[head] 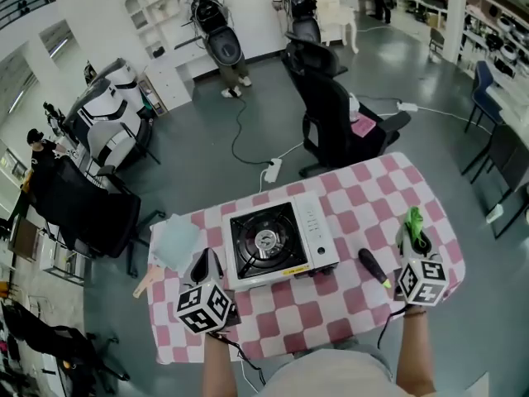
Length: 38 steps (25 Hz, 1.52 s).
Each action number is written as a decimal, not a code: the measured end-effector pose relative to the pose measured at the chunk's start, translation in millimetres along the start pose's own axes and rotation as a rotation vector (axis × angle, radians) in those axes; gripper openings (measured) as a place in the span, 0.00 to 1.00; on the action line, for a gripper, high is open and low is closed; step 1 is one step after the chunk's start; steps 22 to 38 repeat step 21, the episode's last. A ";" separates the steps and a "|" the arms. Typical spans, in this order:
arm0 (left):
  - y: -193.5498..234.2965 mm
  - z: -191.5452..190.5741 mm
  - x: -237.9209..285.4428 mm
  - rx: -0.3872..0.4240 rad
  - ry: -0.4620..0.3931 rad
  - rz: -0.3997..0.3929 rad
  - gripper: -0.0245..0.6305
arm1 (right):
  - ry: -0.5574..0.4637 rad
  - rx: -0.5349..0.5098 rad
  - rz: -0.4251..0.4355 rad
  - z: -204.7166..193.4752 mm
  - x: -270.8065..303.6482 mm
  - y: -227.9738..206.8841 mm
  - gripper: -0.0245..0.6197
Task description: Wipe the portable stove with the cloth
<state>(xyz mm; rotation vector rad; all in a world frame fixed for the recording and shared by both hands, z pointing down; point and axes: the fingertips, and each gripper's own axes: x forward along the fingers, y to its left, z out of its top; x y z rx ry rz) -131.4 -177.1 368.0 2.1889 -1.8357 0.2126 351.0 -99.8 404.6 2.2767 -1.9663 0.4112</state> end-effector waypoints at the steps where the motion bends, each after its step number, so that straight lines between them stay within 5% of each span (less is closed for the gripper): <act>1: -1.1 -1.0 1.5 -0.003 0.003 -0.005 0.04 | 0.000 0.006 -0.005 -0.4 -1.3 -1.4 0.17; 38: 6.7 -15.5 -6.3 -0.044 0.038 -0.040 0.04 | 0.010 0.002 -0.029 -2.2 -18.2 9.5 0.17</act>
